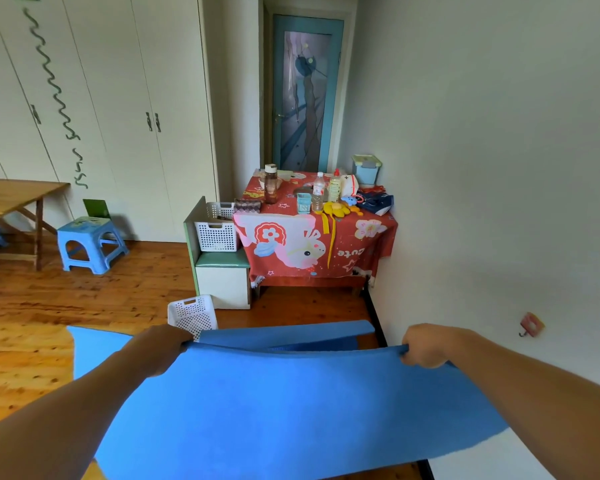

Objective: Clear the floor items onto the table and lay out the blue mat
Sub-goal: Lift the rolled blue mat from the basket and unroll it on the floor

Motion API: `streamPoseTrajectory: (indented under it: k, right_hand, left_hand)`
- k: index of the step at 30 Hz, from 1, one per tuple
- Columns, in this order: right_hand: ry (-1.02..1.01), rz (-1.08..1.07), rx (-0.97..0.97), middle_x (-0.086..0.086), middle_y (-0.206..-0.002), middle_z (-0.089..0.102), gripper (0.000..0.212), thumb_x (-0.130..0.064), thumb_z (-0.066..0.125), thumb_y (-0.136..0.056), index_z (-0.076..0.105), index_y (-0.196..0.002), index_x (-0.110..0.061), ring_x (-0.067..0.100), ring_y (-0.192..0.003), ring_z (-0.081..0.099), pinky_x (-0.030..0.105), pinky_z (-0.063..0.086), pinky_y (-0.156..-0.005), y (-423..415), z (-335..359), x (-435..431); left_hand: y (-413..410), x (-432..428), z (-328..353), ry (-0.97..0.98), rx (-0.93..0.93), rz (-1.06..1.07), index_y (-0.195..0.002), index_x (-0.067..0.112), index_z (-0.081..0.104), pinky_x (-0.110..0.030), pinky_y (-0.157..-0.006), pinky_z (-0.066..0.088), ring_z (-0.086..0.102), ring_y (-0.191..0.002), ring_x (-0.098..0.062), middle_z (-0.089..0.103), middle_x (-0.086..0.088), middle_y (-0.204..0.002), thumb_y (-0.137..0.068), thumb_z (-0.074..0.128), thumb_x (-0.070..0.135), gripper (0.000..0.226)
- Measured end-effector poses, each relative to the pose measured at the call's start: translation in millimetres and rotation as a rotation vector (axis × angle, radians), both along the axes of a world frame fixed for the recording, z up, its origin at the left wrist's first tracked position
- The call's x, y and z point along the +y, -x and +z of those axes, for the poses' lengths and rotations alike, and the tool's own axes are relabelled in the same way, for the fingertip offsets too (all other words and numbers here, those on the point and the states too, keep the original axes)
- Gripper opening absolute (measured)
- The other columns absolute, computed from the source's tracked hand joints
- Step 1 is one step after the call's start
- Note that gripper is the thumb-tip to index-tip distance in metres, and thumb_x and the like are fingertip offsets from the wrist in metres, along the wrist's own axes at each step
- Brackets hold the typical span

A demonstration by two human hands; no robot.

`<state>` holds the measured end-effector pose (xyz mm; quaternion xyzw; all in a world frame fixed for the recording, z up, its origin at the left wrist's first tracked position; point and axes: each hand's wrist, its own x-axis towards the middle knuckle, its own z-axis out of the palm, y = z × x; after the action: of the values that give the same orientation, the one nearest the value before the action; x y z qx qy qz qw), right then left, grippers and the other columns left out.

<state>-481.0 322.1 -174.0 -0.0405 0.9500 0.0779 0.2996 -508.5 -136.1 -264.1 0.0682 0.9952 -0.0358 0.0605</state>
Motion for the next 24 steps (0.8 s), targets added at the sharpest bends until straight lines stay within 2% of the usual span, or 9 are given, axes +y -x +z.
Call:
streamPoseTrajectory:
  k: [3, 6, 12, 15, 18, 20, 24]
  right_hand:
    - [0.019, 0.015, 0.006, 0.0, -0.076, 0.046, 0.024, -0.029, 0.043, -0.094, 0.053, -0.088, -0.008, 0.018, -0.08, 0.045, 0.022, 0.032, -0.055, 7.0, 1.2, -1.1]
    - [0.023, 0.013, 0.008, -0.002, -0.075, 0.045, 0.023, -0.03, 0.043, -0.095, 0.052, -0.09, -0.01, 0.018, -0.081, 0.046, 0.019, 0.031, -0.054, 11.7, 3.4, 1.4]
    - [0.056, -0.039, -0.043, -0.004, -0.07, 0.042, 0.026, -0.031, 0.045, -0.094, 0.048, -0.075, -0.013, 0.009, -0.059, 0.039, 0.021, 0.032, -0.053, 5.2, -6.6, 19.6]
    - [0.069, -0.051, -0.09, -0.003, -0.068, 0.042, 0.023, -0.03, 0.046, -0.092, 0.049, -0.08, -0.011, 0.009, -0.056, 0.038, 0.021, 0.031, -0.05, -9.2, -19.0, 29.9]
    - [0.087, -0.058, -0.136, -0.003, -0.068, 0.044, 0.021, -0.03, 0.049, -0.089, 0.052, -0.081, -0.011, 0.009, -0.057, 0.04, 0.023, 0.033, -0.051, -26.9, -35.6, 38.1]
    - [0.108, -0.045, -0.167, -0.003, -0.068, 0.045, 0.023, -0.031, 0.05, -0.088, 0.05, -0.072, -0.014, 0.01, -0.059, 0.041, 0.025, 0.033, -0.054, -42.6, -46.2, 44.0]
    - [0.115, 0.038, -0.196, 0.0, -0.076, 0.047, 0.029, -0.035, 0.047, -0.09, 0.048, -0.071, -0.013, 0.016, -0.07, 0.046, 0.027, 0.036, -0.06, -77.3, -67.5, 58.2]
  left_hand:
    - [4.9, -1.7, -1.5, -0.032, 0.012, -0.001, -0.119, 0.032, 0.056, -0.027, -0.081, 0.05, 0.062, -0.096, -0.017, 0.065, 0.001, -0.114, -0.096, 0.038, 0.034, 0.029]
    - [15.6, -0.4, 1.6, -0.018, 0.012, -0.017, -0.119, 0.032, 0.056, -0.027, -0.08, 0.05, 0.062, -0.096, -0.017, 0.066, 0.002, -0.113, -0.097, 0.036, 0.034, 0.03]
    - [22.1, 17.0, -5.4, -0.003, 0.038, -0.051, -0.116, 0.03, 0.057, -0.025, -0.078, 0.049, 0.062, -0.096, -0.016, 0.065, 0.003, -0.113, -0.097, 0.035, 0.031, 0.028]
    - [13.0, 23.9, -19.9, -0.027, 0.036, -0.051, -0.112, 0.032, 0.058, -0.026, -0.078, 0.049, 0.062, -0.096, -0.016, 0.066, 0.005, -0.112, -0.097, 0.036, 0.031, 0.027]
    - [-3.6, 20.6, -44.0, -0.084, 0.01, -0.025, -0.115, 0.031, 0.059, -0.031, -0.084, 0.049, 0.061, -0.102, -0.019, 0.065, 0.003, -0.114, -0.095, 0.035, 0.037, 0.031]
    - [-20.5, 20.4, -61.6, -0.182, -0.048, 0.029, -0.114, 0.027, 0.061, -0.033, -0.086, 0.047, 0.059, -0.104, -0.022, 0.064, 0.0, -0.115, -0.094, 0.037, 0.04, 0.034]
    - [-65.8, 26.4, -89.6, -0.19, -0.12, 0.127, -0.117, 0.032, 0.059, -0.033, -0.09, 0.047, 0.058, -0.107, -0.017, 0.063, 0.005, -0.119, -0.093, 0.038, 0.038, 0.032]
